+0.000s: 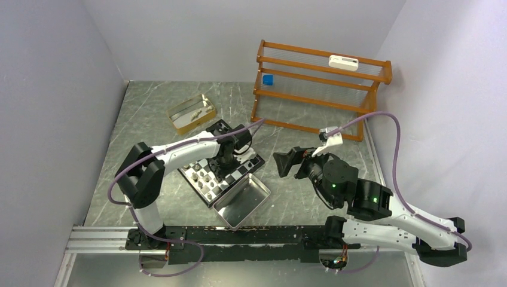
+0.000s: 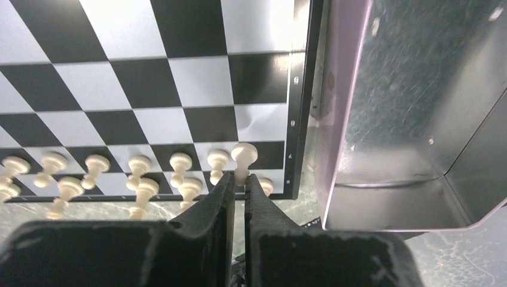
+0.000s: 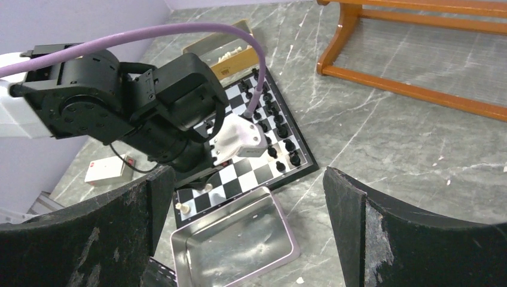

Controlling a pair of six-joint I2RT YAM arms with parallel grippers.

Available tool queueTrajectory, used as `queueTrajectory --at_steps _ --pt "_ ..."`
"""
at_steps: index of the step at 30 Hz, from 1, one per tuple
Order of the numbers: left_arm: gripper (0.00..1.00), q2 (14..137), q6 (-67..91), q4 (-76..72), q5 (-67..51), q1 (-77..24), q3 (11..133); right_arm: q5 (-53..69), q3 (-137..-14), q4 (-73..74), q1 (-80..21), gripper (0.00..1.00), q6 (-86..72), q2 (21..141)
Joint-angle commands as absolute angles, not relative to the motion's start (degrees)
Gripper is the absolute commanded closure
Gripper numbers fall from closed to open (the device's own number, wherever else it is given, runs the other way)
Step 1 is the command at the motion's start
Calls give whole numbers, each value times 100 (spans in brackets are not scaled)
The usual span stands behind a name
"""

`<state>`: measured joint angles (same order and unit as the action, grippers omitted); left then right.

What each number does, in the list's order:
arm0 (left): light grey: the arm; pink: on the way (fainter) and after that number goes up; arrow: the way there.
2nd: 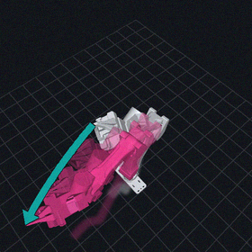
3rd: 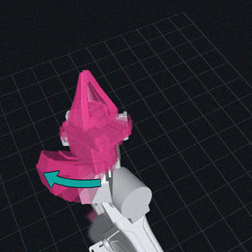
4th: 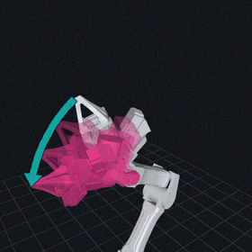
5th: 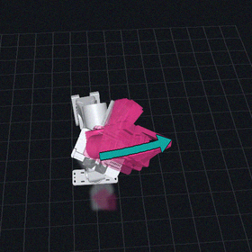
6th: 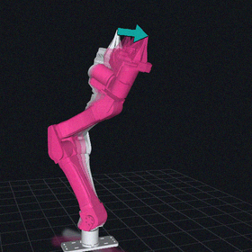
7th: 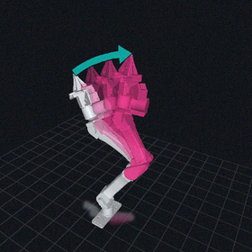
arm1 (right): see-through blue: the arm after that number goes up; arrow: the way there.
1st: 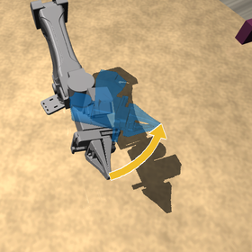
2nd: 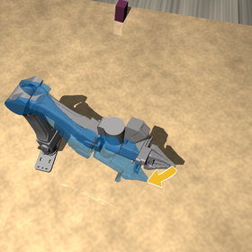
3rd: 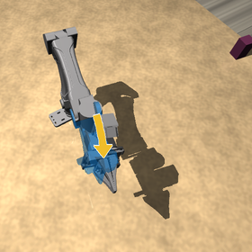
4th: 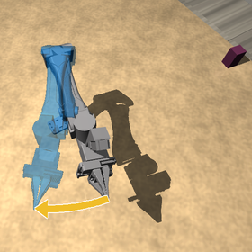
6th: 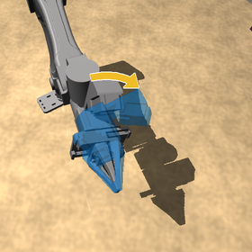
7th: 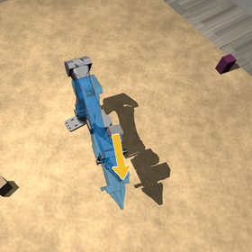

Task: Set up the chess pieces on the board
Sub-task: Place the chess piece on the chessboard.

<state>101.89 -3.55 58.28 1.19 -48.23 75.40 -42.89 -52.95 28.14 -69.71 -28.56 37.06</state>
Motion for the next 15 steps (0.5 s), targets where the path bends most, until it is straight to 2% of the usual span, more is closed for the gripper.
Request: queueTrajectory --at_steps 1,15 --pt "91 9849 -119 5655 -9 -4877 7093 -4303 -5464 2659 -6944 0 -2834 3845" --pt "90 9834 -35 5315 -121 -4911 6646 -4336 -5564 2602 -6949 0 -2811 3989"
